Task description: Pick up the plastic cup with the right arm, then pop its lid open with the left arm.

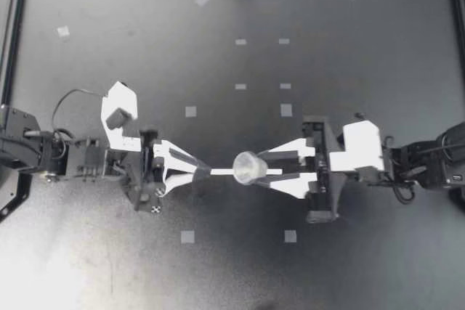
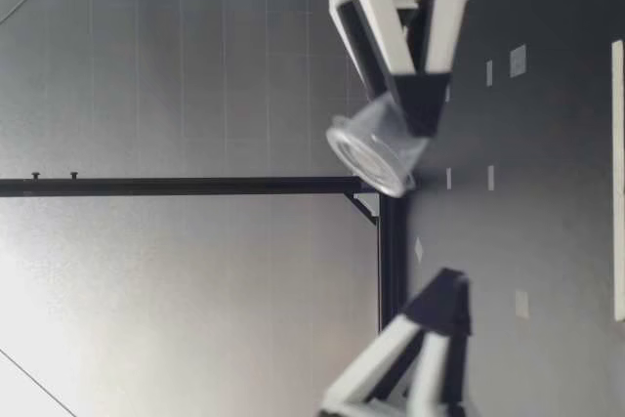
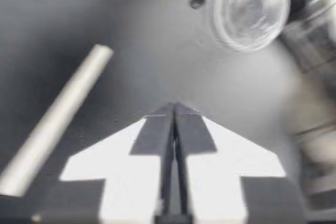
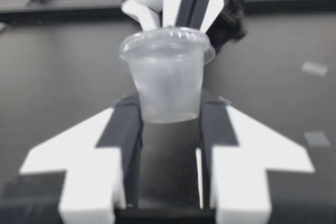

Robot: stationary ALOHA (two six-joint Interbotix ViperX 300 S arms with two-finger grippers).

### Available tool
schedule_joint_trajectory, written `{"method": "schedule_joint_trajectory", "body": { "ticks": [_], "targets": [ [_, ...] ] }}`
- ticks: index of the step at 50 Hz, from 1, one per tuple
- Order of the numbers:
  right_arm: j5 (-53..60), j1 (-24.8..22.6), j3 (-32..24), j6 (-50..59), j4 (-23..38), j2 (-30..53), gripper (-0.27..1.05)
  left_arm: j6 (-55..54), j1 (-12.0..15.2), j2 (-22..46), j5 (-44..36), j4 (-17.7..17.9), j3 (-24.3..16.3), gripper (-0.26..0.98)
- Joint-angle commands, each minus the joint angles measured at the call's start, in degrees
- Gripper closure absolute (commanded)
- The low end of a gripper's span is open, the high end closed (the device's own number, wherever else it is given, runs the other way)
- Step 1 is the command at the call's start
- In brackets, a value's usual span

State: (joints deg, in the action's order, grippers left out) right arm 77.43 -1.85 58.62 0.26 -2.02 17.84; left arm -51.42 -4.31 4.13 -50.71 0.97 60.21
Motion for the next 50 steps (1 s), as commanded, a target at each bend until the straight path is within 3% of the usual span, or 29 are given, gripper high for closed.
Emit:
{"method": "schedule_joint_trajectory", "body": {
  "ticks": [1,10,13,22,29,38,45,50],
  "targets": [
    [4.39,-0.09,-0.26,-0.70,1.05,0.26,0.52,-7.38,-0.09,-0.88,-4.48,-2.37,-0.26,0.45],
    [11.34,-0.09,-0.53,-2.90,2.90,1.32,0.52,-19.42,-0.26,-0.44,-10.20,-3.34,-2.02,-0.05],
    [11.69,-0.09,-0.62,-3.34,2.99,1.14,0.52,-22.59,-0.26,-0.35,-10.72,-3.34,-3.43,-0.15],
    [11.95,-0.09,-2.02,-3.52,5.10,0.88,0.52,-28.04,-0.26,0.70,-11.34,-2.02,-7.29,-0.08],
    [11.95,-0.09,-2.55,-3.60,6.15,0.88,0.52,-28.12,-0.26,1.14,-10.81,-1.93,-7.29,-0.08],
    [2.72,0.26,-2.81,-1.85,2.11,4.39,0.54,-28.30,-0.53,-0.44,-13.27,-1.93,-8.88,-0.07],
    [-3.16,-0.09,-2.64,1.05,-0.44,9.32,0.59,-23.99,-1.32,-5.01,-16.44,-4.04,-13.97,-0.06],
    [-0.26,-1.41,-2.11,2.99,-0.35,7.91,0.62,-17.14,-1.41,-7.38,-15.56,-4.92,-12.30,-0.06]
  ]
}}
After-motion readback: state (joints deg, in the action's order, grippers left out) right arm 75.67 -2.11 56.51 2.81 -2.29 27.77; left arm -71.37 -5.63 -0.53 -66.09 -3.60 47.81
